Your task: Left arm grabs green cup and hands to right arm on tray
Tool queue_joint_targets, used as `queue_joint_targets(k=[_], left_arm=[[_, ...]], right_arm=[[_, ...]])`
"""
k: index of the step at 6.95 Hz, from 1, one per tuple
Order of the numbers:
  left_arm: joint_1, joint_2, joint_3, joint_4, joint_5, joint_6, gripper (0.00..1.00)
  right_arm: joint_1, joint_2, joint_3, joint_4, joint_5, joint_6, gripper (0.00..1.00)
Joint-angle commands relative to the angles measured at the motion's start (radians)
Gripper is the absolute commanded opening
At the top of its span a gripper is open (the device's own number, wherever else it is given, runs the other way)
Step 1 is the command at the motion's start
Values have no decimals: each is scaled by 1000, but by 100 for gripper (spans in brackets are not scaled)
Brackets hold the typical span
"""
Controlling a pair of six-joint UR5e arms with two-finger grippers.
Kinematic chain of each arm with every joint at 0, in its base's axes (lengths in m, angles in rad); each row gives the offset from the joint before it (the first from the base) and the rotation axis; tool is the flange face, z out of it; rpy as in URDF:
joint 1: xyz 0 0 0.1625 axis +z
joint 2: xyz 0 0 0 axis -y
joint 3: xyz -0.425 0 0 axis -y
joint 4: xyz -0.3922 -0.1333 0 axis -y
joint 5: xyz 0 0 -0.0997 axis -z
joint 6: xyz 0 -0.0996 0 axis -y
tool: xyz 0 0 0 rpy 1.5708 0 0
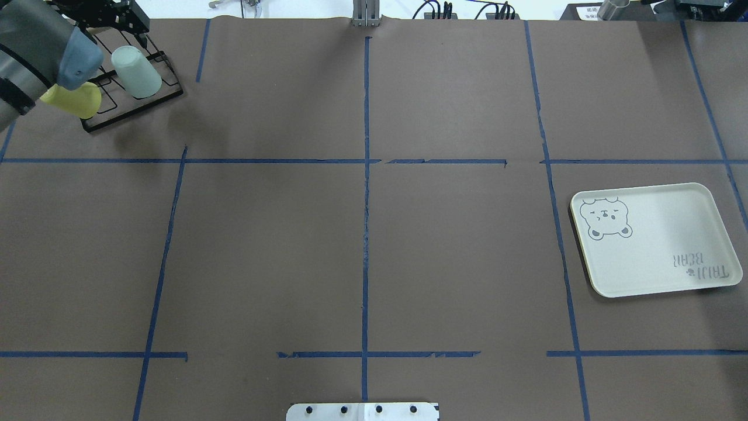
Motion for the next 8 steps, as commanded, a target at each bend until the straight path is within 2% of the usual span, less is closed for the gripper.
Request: queue_joint_targets(k=[1,8], left_arm=[[14,0,5,2,20,-11,98],[40,11,29,-5,21,-4,95]], right_arm=[[-3,0,-3,0,2,0,100],[-7,-2,-5,-2,3,3,100]])
